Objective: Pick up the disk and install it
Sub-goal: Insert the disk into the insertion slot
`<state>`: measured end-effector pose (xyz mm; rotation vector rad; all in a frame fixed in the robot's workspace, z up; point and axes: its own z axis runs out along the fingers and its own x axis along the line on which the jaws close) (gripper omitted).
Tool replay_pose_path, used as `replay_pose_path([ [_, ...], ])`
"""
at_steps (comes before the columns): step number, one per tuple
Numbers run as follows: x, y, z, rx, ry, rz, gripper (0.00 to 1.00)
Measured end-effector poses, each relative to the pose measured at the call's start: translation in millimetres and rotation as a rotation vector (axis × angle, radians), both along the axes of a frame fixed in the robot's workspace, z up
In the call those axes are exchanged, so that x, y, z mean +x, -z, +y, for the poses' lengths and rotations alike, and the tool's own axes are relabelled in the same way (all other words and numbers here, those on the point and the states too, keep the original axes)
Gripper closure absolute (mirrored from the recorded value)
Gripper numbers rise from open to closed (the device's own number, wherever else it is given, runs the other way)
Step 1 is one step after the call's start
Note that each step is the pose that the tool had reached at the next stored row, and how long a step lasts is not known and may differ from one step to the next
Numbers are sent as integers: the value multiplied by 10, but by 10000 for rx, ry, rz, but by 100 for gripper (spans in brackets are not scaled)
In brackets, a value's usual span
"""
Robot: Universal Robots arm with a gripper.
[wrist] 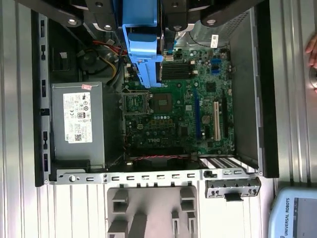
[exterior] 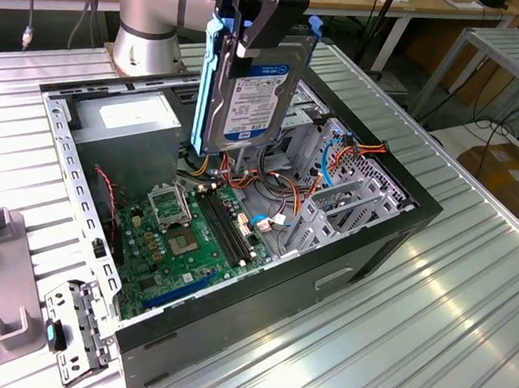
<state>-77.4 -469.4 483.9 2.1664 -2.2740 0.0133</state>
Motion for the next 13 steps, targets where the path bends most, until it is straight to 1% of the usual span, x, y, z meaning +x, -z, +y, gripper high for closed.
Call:
replay_pose_path([
  [2,0,0,-41,-1,-1,0,63],
  [3,0,1,-71,-2,-1,-1,63],
  [4,0,1,-88,-2,-1,-1,63],
  [6,0,0,-144,-7,-1,0,63],
  [7,0,2,-216,-9,-1,-1,63],
  [8,0,2,-265,-13,-1,0,63],
  [11,0,2,-392,-27,0,0,63],
  [12,0,1,-426,-33,0,0,63],
  [13,0,2,-481,-35,-1,0,63],
])
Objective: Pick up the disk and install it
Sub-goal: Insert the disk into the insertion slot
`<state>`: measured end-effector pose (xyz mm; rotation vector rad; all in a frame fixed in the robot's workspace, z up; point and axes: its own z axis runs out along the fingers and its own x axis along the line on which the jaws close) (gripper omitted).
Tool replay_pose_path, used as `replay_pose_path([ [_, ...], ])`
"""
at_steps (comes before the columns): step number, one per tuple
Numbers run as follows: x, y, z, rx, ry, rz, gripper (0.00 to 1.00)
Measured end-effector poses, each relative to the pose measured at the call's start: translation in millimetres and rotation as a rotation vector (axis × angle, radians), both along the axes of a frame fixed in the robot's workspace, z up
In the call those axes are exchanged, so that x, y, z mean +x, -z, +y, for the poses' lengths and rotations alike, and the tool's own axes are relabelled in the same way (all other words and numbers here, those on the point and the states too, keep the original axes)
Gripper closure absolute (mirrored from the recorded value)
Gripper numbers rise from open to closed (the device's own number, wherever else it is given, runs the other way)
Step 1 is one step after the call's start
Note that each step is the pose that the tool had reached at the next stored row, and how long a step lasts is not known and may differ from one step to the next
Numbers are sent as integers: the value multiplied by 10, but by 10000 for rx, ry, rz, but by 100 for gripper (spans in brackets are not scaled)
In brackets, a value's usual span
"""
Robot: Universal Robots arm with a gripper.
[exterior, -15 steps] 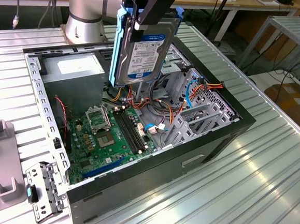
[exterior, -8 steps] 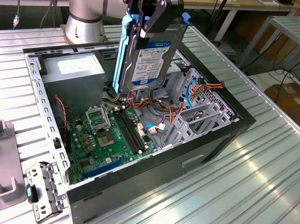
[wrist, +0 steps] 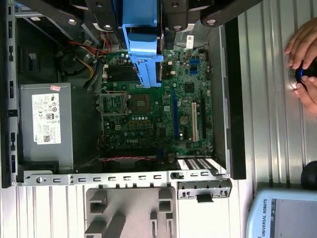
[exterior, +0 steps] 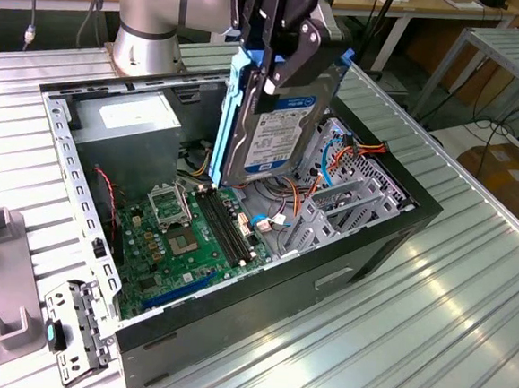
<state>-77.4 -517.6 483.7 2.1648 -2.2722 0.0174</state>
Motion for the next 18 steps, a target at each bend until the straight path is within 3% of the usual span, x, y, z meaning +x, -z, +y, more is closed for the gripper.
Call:
replay_pose_path([
  [1,0,1,-46,-2,-1,0,63],
  [5,17,2,-148,-13,0,0,63],
  [7,55,4,-173,-13,0,0,63],
  [12,159,5,-193,-14,0,0,63],
  [16,348,7,-205,-14,-1,0,63],
  [18,394,9,-208,-14,0,0,63],
])
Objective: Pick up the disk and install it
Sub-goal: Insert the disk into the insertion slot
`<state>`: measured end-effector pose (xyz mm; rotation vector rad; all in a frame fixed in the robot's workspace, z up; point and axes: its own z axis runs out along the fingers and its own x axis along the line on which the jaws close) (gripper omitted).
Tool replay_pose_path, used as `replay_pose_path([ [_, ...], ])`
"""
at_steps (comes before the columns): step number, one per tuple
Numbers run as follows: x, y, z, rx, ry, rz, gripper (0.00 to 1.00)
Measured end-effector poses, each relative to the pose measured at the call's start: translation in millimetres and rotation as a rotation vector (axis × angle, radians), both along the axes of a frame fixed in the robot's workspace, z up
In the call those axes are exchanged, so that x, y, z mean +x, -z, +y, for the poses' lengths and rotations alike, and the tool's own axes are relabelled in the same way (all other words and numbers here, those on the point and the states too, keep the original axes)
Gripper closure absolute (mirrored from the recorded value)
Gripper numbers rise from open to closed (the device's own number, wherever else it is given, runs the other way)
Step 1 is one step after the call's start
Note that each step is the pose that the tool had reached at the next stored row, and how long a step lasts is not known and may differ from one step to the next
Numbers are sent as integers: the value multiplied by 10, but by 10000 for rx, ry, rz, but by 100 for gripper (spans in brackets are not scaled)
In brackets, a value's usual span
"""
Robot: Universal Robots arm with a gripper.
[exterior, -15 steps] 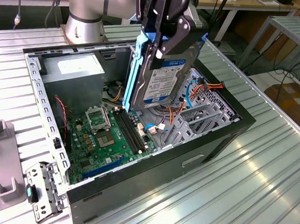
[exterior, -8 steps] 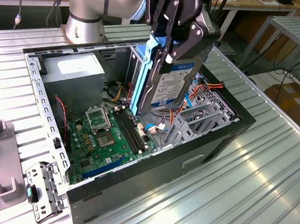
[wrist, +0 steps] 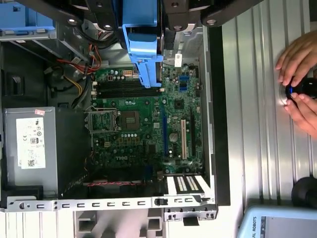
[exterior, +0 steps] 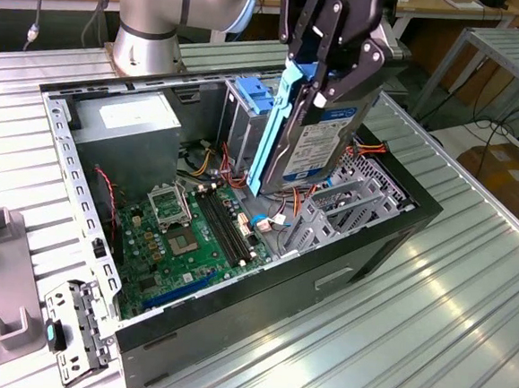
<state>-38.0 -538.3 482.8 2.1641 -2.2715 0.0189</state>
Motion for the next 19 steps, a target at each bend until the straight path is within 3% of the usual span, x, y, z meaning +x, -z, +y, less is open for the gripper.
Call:
replay_pose_path([
  [4,128,2,-6,-1,-1,0,63],
  [8,309,7,-21,0,0,0,63],
  [15,461,25,-135,1,-1,0,63],
  [19,561,34,-146,-4,-1,1,63],
])
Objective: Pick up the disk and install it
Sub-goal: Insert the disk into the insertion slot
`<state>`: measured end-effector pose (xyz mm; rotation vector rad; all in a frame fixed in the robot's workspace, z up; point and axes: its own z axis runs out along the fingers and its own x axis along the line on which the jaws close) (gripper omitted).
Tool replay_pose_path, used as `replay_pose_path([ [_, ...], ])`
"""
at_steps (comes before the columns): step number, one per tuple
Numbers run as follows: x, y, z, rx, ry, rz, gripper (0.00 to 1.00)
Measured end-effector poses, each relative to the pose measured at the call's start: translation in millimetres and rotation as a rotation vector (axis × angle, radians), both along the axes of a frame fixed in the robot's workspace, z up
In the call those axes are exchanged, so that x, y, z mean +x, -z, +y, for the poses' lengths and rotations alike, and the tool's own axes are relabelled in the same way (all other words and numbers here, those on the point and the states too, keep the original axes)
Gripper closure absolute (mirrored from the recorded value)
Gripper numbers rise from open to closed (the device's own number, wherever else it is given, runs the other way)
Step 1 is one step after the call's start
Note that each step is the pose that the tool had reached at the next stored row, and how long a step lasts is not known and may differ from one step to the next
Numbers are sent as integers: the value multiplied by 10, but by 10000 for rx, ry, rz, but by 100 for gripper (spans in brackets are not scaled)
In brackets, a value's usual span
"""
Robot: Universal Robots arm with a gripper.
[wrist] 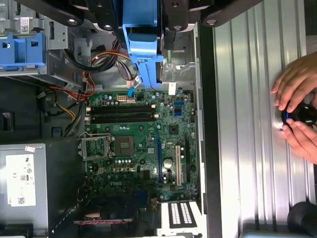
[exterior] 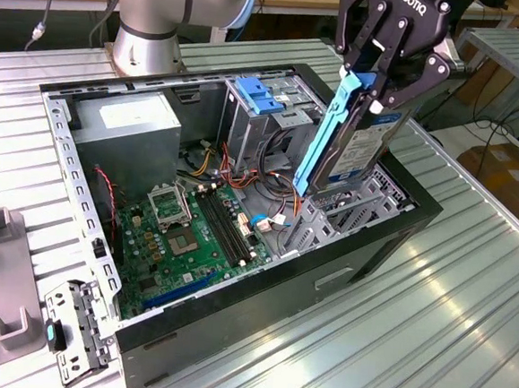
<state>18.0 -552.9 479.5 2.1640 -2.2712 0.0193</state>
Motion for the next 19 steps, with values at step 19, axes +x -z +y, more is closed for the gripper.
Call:
replay_pose_path([
  [19,337,35,4,3,1,0,63],
])
